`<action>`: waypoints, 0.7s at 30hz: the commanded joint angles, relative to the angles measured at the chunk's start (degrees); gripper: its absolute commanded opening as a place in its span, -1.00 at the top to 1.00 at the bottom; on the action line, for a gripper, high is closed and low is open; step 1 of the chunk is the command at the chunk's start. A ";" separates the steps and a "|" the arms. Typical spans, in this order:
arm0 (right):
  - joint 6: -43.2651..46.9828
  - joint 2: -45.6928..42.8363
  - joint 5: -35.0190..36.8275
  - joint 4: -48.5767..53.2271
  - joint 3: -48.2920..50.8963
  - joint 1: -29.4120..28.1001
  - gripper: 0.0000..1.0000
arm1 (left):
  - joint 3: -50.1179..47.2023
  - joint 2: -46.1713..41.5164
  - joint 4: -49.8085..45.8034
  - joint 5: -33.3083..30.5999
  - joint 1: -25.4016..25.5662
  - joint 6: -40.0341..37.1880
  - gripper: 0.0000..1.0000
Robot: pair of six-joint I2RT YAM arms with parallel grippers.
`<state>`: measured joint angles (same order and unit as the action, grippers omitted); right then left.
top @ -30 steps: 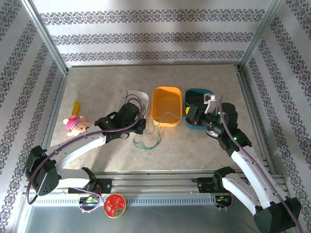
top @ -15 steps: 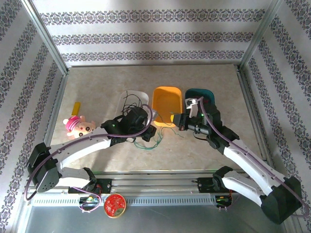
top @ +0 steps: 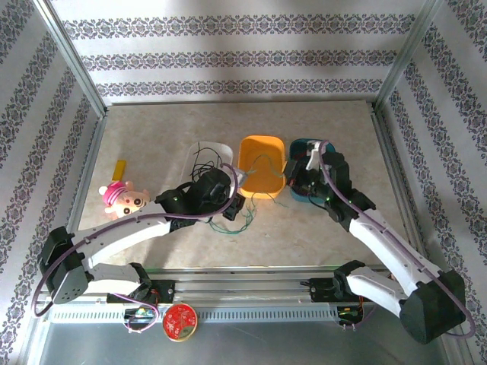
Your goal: Untangle the cables
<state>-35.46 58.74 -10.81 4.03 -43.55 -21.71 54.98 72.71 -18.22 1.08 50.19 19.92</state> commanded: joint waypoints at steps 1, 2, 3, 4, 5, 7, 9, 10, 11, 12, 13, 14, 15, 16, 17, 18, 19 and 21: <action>3.48 4.05 8.34 7.18 -6.64 2.29 1.00 | -1.40 -2.73 -1.46 -11.66 0.27 2.83 1.00; 4.32 5.78 9.05 9.16 -8.30 2.77 1.00 | -1.72 -3.46 -1.42 -13.33 0.18 3.51 1.00; 4.95 8.32 9.64 11.60 -10.66 3.12 1.00 | -2.24 -4.51 -1.10 -14.67 0.04 4.16 1.00; 6.00 10.78 9.50 13.40 -12.61 3.19 1.00 | -2.58 -5.47 -0.59 -15.40 -0.09 4.55 1.00; 6.80 12.88 9.09 15.01 -14.35 3.26 1.00 | -2.87 -6.27 -0.13 -15.76 -0.17 4.81 1.00; 8.04 18.37 8.59 19.33 -18.66 3.09 1.00 | -3.12 -7.63 0.46 -16.45 -0.35 4.88 1.00; 9.10 23.38 6.35 22.57 -22.57 3.01 1.00 | -2.96 -8.25 0.39 -17.18 -0.43 4.85 1.00; 9.68 25.99 4.35 24.12 -24.33 2.94 1.00 | -2.93 -8.44 0.38 -17.32 -0.45 4.85 1.00; 10.23 28.07 2.57 25.52 -26.22 2.95 1.00 | -2.95 -8.58 0.38 -17.44 -0.49 4.81 1.00; 10.61 30.73 0.85 26.97 -28.18 2.91 1.00 | -2.99 -8.56 0.29 -17.51 -0.54 4.86 1.00; 11.17 33.27 -1.50 28.30 -30.14 2.90 1.00 | -3.18 -8.63 0.31 -17.28 -0.54 5.07 1.00; 11.62 35.51 -3.11 29.53 -31.85 2.90 0.99 | -3.21 -8.49 0.29 -17.21 -0.61 5.26 1.00; 11.94 38.03 -4.15 30.90 -34.03 2.92 0.99 | -3.38 -8.42 0.29 -17.02 -0.62 5.77 1.00; 12.36 40.38 -5.28 31.79 -35.85 2.89 0.98 | -3.63 -8.41 0.37 -16.64 -0.62 6.18 1.00; 12.76 42.43 -6.26 32.51 -37.76 2.90 0.94 | -3.82 -8.37 0.46 -16.20 -0.62 6.55 1.00; 12.98 44.73 -6.76 33.46 -40.05 2.92 0.89 | -4.00 -8.20 0.63 -15.70 -0.62 6.80 1.00; 13.33 46.88 -6.84 34.52 -42.41 2.91 0.80 | -4.09 -8.04 0.77 -15.28 -0.62 7.13 1.00; 13.65 49.18 -6.39 34.73 -45.55 2.73 0.41 | -4.27 -7.92 1.06 -14.72 -0.62 7.52 1.00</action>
<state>-23.70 106.02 -14.74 34.65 -84.60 -18.63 51.24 64.75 -18.39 -13.96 50.13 25.67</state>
